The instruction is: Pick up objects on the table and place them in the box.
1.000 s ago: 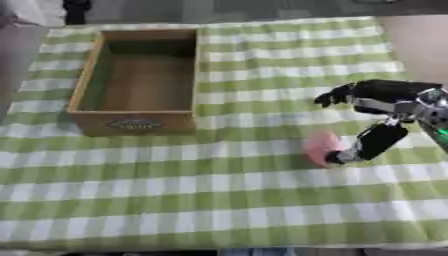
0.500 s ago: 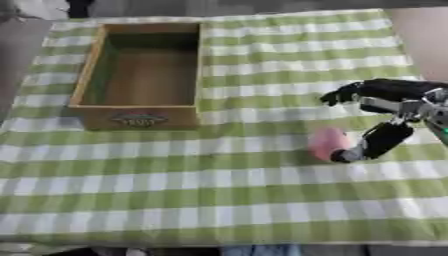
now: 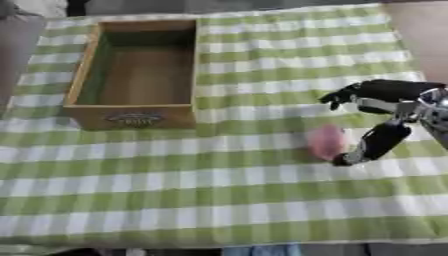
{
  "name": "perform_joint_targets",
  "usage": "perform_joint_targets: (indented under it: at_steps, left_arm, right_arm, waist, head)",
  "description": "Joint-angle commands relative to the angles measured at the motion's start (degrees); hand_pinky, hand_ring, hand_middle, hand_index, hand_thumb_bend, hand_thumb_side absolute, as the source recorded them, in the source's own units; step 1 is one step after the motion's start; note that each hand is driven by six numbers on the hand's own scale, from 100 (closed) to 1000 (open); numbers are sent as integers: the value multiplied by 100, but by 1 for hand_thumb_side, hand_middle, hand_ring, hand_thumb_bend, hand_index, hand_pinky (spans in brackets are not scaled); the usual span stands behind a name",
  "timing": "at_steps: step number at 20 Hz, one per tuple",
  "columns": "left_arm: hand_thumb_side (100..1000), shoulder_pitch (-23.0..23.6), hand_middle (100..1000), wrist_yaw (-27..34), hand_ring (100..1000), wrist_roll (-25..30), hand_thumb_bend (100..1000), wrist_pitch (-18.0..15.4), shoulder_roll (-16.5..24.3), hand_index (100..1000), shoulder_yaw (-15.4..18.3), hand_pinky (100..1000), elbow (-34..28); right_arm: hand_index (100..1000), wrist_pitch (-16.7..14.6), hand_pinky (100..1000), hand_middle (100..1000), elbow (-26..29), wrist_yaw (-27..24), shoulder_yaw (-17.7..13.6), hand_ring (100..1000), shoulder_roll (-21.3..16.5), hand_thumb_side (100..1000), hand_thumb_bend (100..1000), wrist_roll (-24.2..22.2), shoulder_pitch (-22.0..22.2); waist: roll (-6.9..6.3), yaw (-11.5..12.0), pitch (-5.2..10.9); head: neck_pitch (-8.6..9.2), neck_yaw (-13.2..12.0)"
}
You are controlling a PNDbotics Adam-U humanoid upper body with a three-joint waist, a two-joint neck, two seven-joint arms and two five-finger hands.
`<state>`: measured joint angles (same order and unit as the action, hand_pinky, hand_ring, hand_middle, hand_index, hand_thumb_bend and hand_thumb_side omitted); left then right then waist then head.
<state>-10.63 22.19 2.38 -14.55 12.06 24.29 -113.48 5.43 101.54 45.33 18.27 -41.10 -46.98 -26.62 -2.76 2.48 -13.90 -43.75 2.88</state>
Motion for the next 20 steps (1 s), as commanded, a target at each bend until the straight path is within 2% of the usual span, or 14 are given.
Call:
perform_joint_targets:
  at_steps: [1, 6, 12, 13, 20]
  left_arm:
    - [935, -30, 547, 13, 499, 26, 100, -10, 86, 818, 52, 557, -111]
    - [937, -32, 546, 12, 499, 33, 100, -8, 73, 818, 50, 557, -111]
    - [937, -32, 546, 10, 499, 36, 100, -8, 68, 818, 51, 557, -111]
    - [938, -34, 546, 11, 498, 37, 100, -8, 65, 817, 50, 557, -111]
    - [938, -38, 546, 17, 497, 54, 100, -11, 51, 815, 44, 557, -111]
  right_arm:
    - [993, -18, 905, 804, 22, 181, -27, 909, -99, 448, 587, 46, -7]
    - [955, -15, 899, 765, -13, 259, -9, 899, -51, 453, 565, 151, 37]
    - [955, -21, 899, 765, -40, 290, 8, 899, -42, 453, 564, 215, 52]
    - [922, -26, 897, 744, -43, 279, 14, 894, -31, 446, 564, 221, 53]
    - [887, -16, 891, 695, -121, 294, 58, 885, 21, 452, 502, 272, 72]
  waist:
    - [-6, 12, 64]
    - [-10, 31, 47]
    - [-11, 38, 41]
    - [-14, 44, 33]
    - [-28, 79, 10]
  head:
    - [-21, 18]
    - [18, 34]
    - [32, 38]
    - [61, 47]
    - [149, 86]
